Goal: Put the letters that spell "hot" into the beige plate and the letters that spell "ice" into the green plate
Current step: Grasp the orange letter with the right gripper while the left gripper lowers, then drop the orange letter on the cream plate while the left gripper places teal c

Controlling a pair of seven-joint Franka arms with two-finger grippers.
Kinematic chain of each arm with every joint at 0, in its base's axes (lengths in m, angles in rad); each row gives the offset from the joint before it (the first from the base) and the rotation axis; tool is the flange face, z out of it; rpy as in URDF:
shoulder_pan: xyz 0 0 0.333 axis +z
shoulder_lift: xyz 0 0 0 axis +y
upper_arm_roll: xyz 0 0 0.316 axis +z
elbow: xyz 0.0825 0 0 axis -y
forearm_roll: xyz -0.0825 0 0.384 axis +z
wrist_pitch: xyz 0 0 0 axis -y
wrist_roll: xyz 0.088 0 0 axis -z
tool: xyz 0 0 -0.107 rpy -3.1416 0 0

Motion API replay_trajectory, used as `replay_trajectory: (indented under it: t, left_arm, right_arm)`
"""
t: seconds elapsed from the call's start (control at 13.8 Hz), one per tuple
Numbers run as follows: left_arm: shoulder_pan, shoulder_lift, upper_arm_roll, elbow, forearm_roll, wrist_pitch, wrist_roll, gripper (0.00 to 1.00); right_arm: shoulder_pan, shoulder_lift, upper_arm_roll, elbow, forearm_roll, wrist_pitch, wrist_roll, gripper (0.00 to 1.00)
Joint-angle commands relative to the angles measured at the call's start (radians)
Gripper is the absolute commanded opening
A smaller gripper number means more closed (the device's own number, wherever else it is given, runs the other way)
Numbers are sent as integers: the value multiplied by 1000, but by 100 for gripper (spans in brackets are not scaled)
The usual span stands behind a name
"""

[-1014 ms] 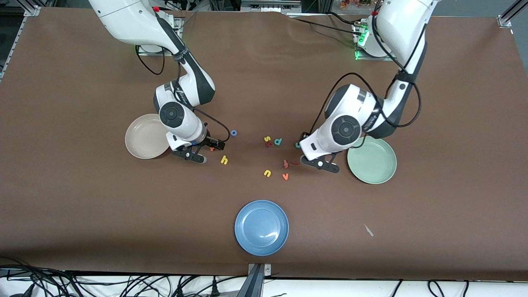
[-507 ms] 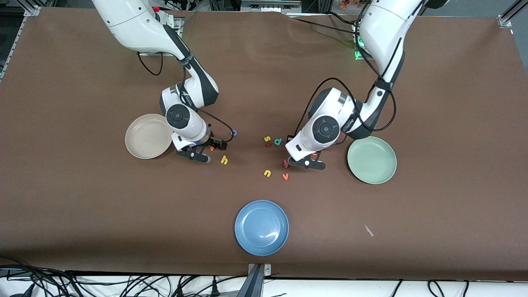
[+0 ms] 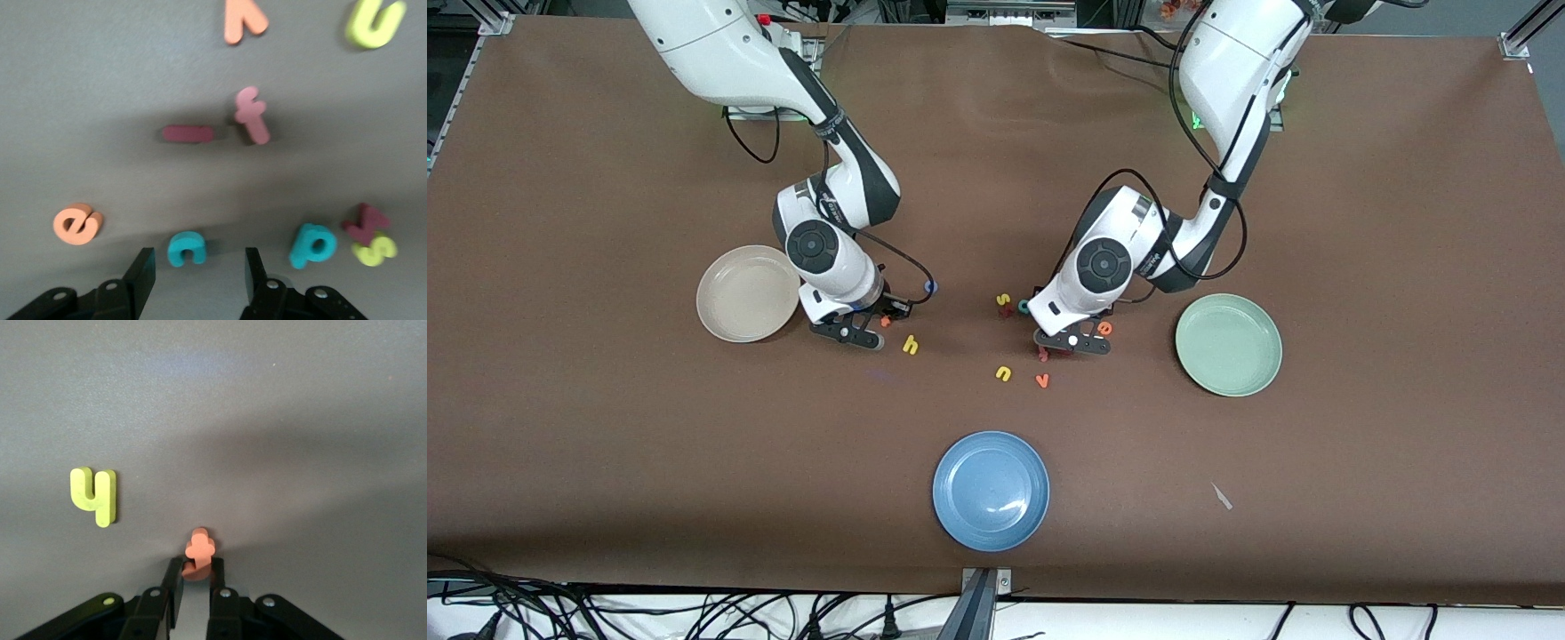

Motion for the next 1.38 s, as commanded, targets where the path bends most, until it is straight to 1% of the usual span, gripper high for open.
replay_trajectory:
  t: [0.0,0.14,0.22,0.36,0.51,0.58,0.65,0.72,0.8,0.87,0.94,1.01,1.09,1.16,1.3]
  left_arm:
    - [-29,0,10,-13,57,27,-78,60]
    - [-29,6,10,-13,57,36,-80,59]
    - [-29,9,10,-13,57,43,-80,55]
    - [-25,16,10,-15,57,49,-80,55]
    - [-23,22,12,-13,57,55,-80,52]
    - [-20,22,12,-13,57,53,-80,52]
    - [-20,22,12,-15,57,53,-80,46]
    - [-20,22,12,-15,57,53,-81,29]
    - [-20,22,12,-15,57,50,-80,15]
    - [-17,22,12,-13,57,46,-80,8]
    - [-9,19,10,-13,57,43,-81,8]
    - [-6,11,10,-13,57,38,-80,6]
    - [-5,2,12,-7,57,23,-80,6]
    - [0,-16,13,4,57,-21,-78,6]
    - [20,-59,18,5,57,-92,-66,6]
  right_arm:
    - [1,10,-3,-5,12,14,-26,1]
    - [-1,-3,-7,10,12,-4,-37,0]
    - [-10,-22,-15,26,8,-63,-72,0]
    - [-11,-83,-90,14,8,-209,-224,0]
    - [-11,-164,-156,-57,8,-257,-359,0]
    - [-11,-192,-179,-77,8,-283,-409,0]
    - [-11,-215,-208,-100,8,-296,-456,0]
    - [-11,-235,-233,-133,8,-293,-500,0]
    - [-11,-255,-268,-173,8,-280,-555,0]
    - [-11,-276,-296,-218,8,-258,-601,0]
    - [-11,-299,-313,-274,11,-212,-628,6]
    - [-11,-319,-316,-325,12,-161,-629,19]
    - [-11,-326,-316,-347,12,-146,-629,46]
    - [-11,-326,-317,-345,14,-153,-614,99]
    - [-5,-324,-313,-318,12,-156,-581,100]
